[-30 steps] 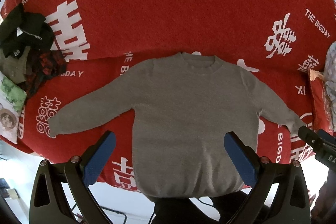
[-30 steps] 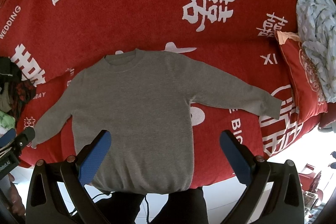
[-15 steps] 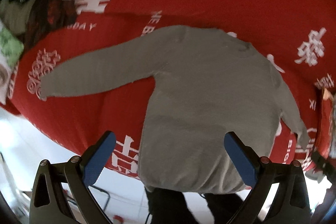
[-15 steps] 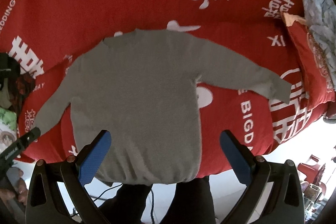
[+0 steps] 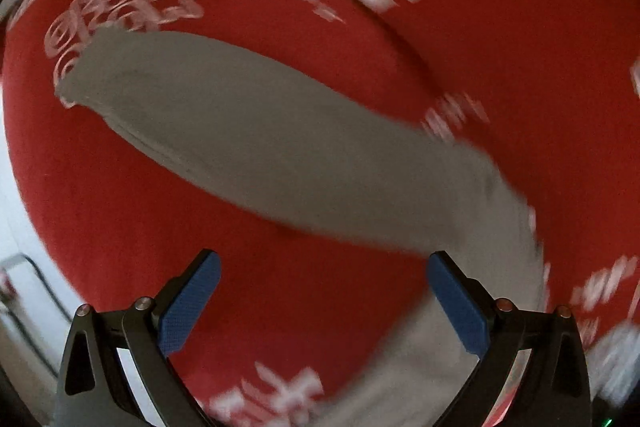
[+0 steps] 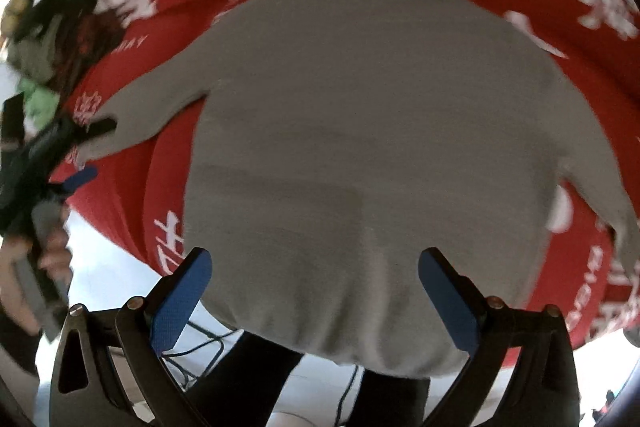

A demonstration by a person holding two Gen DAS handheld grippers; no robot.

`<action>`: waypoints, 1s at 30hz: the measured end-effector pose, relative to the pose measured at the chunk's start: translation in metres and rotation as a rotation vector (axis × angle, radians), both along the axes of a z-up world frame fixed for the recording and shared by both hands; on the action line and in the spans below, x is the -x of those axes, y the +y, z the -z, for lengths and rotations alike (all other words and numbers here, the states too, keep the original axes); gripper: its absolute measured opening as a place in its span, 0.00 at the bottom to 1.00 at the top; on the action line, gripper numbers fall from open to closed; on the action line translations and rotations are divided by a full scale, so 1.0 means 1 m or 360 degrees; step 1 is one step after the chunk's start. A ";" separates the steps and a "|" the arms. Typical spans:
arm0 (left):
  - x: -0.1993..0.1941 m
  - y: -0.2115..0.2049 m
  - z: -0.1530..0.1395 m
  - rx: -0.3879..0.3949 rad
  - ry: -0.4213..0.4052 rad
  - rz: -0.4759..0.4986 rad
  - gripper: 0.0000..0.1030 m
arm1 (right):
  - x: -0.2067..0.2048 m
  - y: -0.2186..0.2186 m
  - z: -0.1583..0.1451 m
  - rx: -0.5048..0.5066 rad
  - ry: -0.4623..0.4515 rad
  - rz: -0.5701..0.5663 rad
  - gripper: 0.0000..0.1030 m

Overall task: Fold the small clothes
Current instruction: 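Grasp the sweater's side edge and sleeve with the left gripper, then fold the held sweater side and sleeve over the body with the left gripper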

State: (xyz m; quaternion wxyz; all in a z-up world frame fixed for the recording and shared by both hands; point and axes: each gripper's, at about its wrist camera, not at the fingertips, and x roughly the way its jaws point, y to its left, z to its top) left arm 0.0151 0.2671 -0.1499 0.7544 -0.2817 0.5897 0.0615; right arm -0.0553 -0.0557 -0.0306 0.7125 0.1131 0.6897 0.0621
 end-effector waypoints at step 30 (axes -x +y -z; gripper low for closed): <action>-0.041 0.080 0.033 0.0021 -0.0268 -0.0222 0.11 | -0.025 0.065 0.055 -0.0180 -0.0010 -0.0048 1.00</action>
